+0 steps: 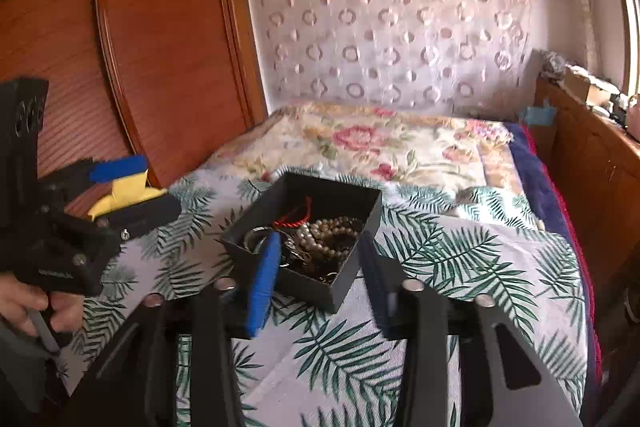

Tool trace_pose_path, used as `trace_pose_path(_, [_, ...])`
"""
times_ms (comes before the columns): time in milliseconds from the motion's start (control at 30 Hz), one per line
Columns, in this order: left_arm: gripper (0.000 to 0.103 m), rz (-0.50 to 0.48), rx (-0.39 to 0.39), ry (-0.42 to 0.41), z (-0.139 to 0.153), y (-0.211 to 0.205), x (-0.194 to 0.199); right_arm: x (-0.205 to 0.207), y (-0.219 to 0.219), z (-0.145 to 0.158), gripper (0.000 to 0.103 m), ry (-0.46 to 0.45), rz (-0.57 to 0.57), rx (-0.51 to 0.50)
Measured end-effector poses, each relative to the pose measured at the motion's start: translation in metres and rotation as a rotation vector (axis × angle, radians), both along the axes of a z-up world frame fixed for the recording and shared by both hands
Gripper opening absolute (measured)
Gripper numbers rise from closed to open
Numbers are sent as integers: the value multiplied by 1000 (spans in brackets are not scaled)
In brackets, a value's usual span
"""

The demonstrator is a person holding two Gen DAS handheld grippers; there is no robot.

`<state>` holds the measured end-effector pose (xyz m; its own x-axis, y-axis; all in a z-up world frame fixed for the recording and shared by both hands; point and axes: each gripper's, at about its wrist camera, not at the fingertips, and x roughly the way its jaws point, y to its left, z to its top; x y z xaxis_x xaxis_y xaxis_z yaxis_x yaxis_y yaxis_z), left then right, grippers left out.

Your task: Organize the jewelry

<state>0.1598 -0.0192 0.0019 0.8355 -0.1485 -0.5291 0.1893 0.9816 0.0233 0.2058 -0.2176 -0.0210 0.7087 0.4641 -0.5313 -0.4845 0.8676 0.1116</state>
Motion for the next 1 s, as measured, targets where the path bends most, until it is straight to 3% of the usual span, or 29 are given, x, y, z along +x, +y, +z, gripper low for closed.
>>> trace_pose_path(200, [95,61,-22,-26,6,6,-38,-42,-12,18,73,-64,-48,32])
trace_pose_path(267, [95,82,-22,-30,8,9,-48,-59,-16,23,85,-96,-73,39])
trace_pose_path(433, [95,122,-8,-68,13,11,-76,-85,-25,27,101,-130,-128,63])
trace_pose_path(1000, [95,133,-2,-72,7,5,-115,-119,-27,13,101,-165,-236,18])
